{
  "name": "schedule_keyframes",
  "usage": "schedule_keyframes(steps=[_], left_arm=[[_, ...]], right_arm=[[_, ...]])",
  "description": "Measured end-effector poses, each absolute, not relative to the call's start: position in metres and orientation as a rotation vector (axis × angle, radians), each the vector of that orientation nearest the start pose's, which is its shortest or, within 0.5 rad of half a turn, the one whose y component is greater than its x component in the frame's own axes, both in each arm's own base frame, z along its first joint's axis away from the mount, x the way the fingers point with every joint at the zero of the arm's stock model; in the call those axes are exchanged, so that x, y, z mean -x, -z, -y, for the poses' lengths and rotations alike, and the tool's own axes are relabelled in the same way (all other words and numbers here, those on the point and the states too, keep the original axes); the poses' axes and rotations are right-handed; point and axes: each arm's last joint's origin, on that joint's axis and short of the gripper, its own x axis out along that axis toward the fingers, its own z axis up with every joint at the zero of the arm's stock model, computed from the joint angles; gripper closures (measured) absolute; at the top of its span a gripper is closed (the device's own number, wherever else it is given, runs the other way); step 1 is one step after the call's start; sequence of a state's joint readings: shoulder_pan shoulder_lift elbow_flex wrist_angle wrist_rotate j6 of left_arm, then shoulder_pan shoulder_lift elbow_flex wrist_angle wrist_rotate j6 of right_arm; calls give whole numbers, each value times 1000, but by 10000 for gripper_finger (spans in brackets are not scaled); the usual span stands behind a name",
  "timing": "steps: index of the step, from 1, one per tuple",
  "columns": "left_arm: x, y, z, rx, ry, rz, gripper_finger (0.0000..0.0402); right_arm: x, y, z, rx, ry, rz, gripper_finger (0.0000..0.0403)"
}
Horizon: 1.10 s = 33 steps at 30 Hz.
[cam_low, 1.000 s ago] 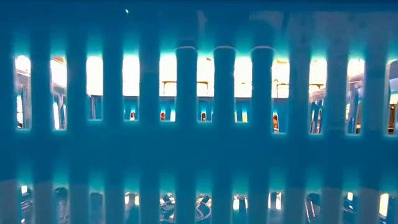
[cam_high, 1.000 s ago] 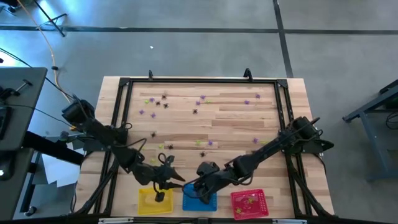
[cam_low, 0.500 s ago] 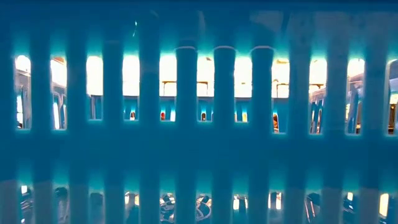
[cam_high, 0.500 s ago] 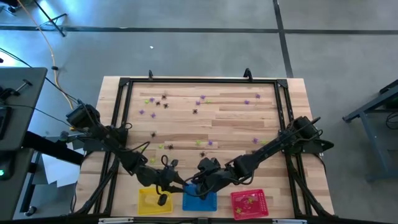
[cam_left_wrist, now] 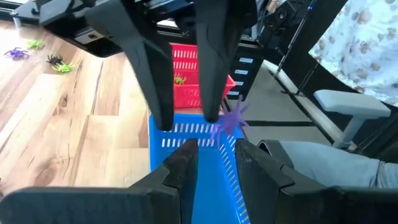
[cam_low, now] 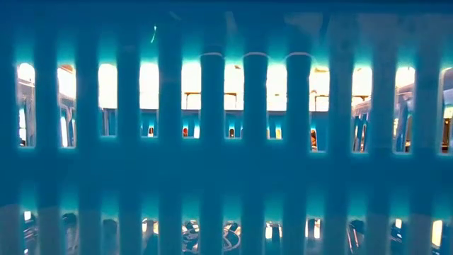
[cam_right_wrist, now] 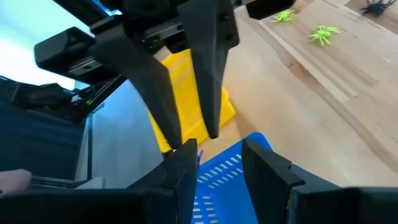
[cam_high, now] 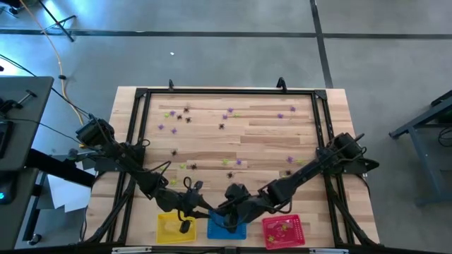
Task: Sort Halloween decoration
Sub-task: Put the violet spider toy into the blue bin
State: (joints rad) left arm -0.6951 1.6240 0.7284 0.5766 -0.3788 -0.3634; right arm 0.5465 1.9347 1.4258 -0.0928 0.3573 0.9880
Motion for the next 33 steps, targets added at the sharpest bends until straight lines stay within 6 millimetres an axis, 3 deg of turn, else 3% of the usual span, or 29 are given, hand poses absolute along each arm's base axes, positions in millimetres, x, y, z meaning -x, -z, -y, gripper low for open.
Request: schedule_keyframes(steps=[18, 33], left_arm=[[-262, -186, 193, 212, 237, -302, 244], [-262, -189, 194, 234, 290, -291, 233]], right_arm=[[-378, -229, -216, -697, 101, -573, 281], [-383, -229, -208, -657, 117, -559, 281]])
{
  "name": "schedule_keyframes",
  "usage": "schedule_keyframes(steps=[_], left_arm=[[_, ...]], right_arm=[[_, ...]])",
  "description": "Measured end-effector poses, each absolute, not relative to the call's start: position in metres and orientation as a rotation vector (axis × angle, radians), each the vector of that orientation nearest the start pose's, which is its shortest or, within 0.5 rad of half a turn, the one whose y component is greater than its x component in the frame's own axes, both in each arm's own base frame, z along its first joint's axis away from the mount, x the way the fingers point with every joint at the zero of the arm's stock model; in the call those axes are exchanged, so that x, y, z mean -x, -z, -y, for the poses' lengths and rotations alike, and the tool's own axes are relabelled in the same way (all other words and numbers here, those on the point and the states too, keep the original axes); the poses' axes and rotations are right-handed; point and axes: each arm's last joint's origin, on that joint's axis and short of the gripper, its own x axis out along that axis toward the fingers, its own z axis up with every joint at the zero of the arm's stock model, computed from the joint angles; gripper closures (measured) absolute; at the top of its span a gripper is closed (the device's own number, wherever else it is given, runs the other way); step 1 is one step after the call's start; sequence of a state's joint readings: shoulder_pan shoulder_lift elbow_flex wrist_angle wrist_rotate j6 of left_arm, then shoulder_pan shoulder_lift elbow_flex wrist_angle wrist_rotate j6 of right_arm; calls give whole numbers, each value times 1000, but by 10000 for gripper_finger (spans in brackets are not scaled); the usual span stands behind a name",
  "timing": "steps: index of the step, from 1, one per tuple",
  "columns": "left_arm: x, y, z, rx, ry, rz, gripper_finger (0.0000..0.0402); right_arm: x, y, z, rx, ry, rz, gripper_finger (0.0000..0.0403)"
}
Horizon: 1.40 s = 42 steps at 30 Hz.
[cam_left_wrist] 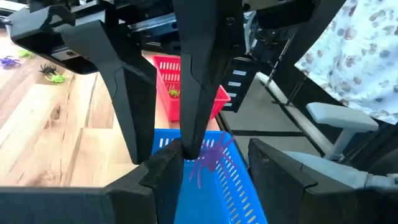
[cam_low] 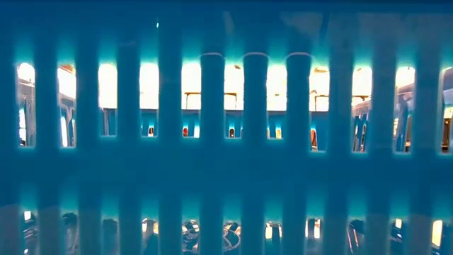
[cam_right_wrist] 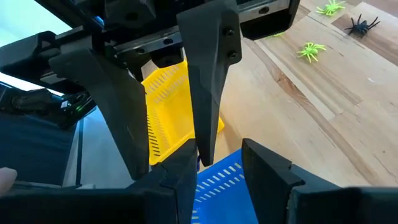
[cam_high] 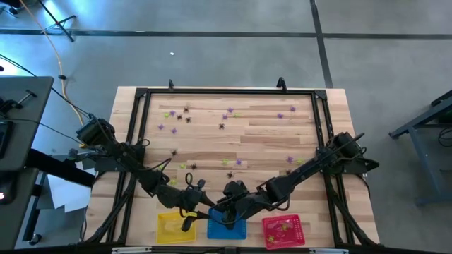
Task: Sort Halloween decoration
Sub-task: Put the violet spider toy into the blue bin
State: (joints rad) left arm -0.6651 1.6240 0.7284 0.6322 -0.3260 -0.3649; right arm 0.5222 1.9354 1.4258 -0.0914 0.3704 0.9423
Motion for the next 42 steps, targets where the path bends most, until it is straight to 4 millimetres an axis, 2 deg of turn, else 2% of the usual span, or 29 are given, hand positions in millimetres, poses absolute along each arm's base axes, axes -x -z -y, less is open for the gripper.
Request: schedule_keyframes(steps=[10, 15, 25, 33, 42], left_arm=[[-271, -172, 194, 263, 264, -328, 233], [-275, -176, 197, 208, 289, -313, 234], [-277, -181, 201, 212, 355, -309, 259], [-276, -177, 200, 160, 352, -343, 295], [-270, -170, 193, 91, 319, -482, 365]], right_arm=[[-385, -233, -209, -675, 99, -522, 281], [-385, -233, -209, -677, 94, -524, 281], [-383, -233, -213, -674, 89, -530, 281], [-381, -231, -215, -699, 77, -565, 291], [-376, -224, -213, -682, 114, -649, 356]])
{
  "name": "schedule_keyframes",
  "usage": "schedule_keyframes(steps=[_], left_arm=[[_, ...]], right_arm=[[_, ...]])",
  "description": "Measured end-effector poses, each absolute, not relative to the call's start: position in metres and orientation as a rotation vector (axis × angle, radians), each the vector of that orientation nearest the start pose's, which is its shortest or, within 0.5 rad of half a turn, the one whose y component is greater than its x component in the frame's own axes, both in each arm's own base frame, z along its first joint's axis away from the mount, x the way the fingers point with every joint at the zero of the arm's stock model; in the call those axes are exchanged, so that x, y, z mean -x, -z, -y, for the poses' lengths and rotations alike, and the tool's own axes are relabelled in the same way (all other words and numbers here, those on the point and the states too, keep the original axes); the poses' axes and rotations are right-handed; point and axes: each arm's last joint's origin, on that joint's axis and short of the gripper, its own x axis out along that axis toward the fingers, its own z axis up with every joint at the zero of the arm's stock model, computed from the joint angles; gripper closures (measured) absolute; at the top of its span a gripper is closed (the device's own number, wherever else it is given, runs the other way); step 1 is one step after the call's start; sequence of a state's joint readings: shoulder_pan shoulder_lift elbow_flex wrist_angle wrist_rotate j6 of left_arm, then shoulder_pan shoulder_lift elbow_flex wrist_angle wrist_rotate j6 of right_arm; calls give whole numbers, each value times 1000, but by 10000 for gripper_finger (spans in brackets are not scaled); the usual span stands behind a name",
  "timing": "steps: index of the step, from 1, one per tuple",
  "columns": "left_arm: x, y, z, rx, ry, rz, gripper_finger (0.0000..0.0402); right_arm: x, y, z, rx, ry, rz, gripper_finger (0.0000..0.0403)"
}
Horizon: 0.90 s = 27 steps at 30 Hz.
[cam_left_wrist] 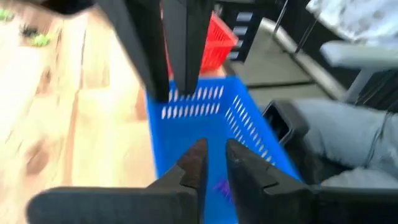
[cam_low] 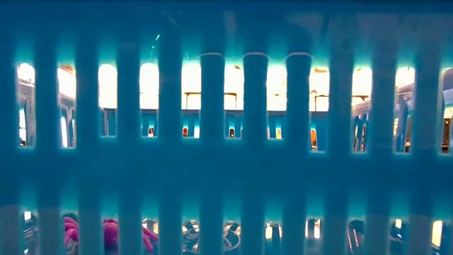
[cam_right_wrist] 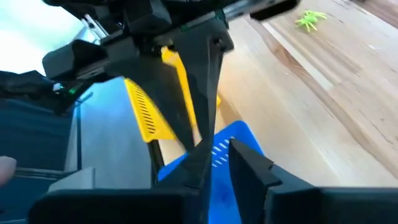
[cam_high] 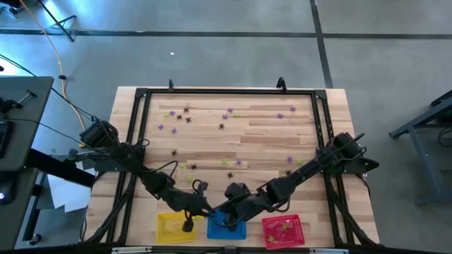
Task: Sort Halloween decoration
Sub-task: Put the violet spider toy into the blue bin
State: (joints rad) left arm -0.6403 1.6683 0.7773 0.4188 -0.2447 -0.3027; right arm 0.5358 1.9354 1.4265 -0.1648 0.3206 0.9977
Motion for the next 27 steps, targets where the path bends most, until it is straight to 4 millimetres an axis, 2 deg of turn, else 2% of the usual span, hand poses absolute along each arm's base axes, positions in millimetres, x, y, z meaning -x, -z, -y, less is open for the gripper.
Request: schedule_keyframes(steps=[6, 10, 15, 21, 27], left_arm=[[-265, -179, 187, 79, 299, -502, 399], [-262, -186, 184, 71, 276, -502, 401], [-253, -192, 174, 20, 196, -559, 401], [-229, -207, 155, -9, 34, -657, 401], [-191, -223, 132, -45, -162, -744, 401]], right_arm=[[-366, -232, -206, -658, 169, -690, 399], [-357, -236, -200, -646, 227, -728, 401], [-343, -226, -192, -616, 369, -872, 402], [-316, -214, -178, -540, 597, -1100, 402], [-297, -211, -171, -440, 710, -1266, 402]])
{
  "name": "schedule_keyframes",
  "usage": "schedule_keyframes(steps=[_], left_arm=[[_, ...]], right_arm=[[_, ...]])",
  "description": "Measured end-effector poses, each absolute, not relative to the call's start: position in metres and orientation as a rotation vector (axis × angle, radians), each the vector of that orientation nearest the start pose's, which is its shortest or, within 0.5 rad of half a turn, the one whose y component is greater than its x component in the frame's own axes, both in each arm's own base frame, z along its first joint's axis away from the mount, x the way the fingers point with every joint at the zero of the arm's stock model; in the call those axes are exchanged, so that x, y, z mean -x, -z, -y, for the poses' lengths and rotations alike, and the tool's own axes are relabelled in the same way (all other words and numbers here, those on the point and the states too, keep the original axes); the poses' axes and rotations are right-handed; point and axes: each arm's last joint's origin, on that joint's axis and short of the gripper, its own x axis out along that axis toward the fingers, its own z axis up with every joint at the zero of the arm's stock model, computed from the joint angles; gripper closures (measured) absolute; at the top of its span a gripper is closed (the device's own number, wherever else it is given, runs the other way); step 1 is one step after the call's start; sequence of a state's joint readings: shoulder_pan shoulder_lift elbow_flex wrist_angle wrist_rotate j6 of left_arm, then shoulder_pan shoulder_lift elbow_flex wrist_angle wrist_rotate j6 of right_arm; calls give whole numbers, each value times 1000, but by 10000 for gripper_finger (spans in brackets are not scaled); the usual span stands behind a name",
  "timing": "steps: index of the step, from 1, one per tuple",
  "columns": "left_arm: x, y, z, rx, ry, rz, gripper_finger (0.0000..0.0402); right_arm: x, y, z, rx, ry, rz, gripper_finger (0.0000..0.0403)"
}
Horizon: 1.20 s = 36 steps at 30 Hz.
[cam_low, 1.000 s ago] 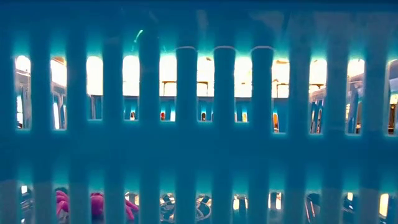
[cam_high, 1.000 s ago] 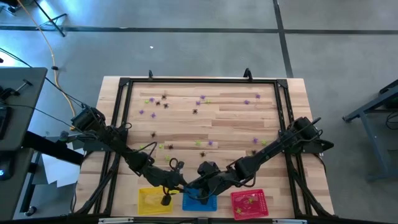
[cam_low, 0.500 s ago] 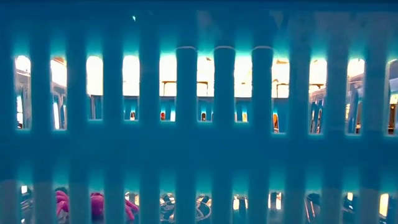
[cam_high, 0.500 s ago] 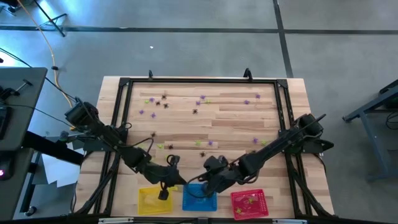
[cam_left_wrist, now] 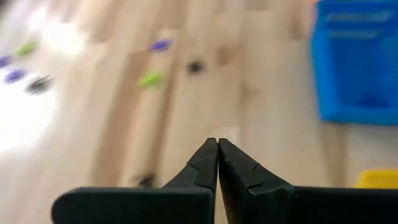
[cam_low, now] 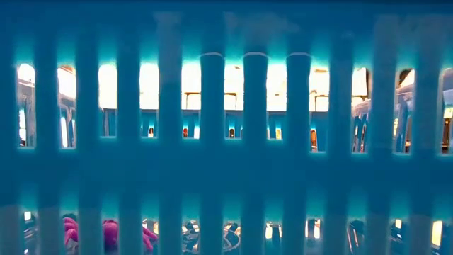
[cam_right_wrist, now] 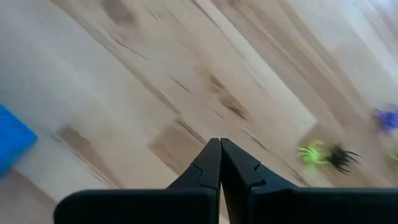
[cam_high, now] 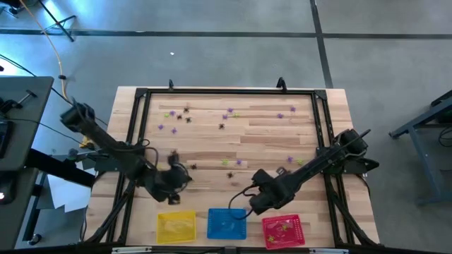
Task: Sort Halloween decoration
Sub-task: Put the violet spider toy into the blue bin
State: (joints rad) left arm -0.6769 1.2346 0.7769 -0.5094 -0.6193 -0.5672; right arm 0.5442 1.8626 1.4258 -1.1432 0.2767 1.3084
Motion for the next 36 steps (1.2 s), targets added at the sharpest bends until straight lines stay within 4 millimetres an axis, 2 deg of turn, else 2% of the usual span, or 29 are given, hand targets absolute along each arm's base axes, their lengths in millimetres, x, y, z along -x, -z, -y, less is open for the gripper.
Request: schedule_keyframes(steps=[6, 11, 15, 20, 25, 30, 36], left_arm=[[-150, -237, 112, -16, -279, -743, 401], [-121, -239, 102, 14, -294, -674, 401], [-105, -230, 95, 54, -264, -648, 401], [-92, -221, 88, 56, -217, -644, 401], [-81, -219, 79, -15, -176, -661, 401], [-76, -222, 77, -8, -109, -650, 401], [-73, -224, 77, 5, -78, -640, 401]], right_arm=[[-288, -212, -166, -358, 745, -1363, 403], [-269, -219, -153, -261, 818, -1441, 403], [-245, -215, -134, -397, 774, -1378, 403], [-201, -200, -104, -610, 792, -1266, 403], [-169, -181, -84, -772, 786, -1141, 402], [-155, -167, -75, -841, 742, -1053, 379], [-148, -160, -66, -775, 770, -1070, 306]])
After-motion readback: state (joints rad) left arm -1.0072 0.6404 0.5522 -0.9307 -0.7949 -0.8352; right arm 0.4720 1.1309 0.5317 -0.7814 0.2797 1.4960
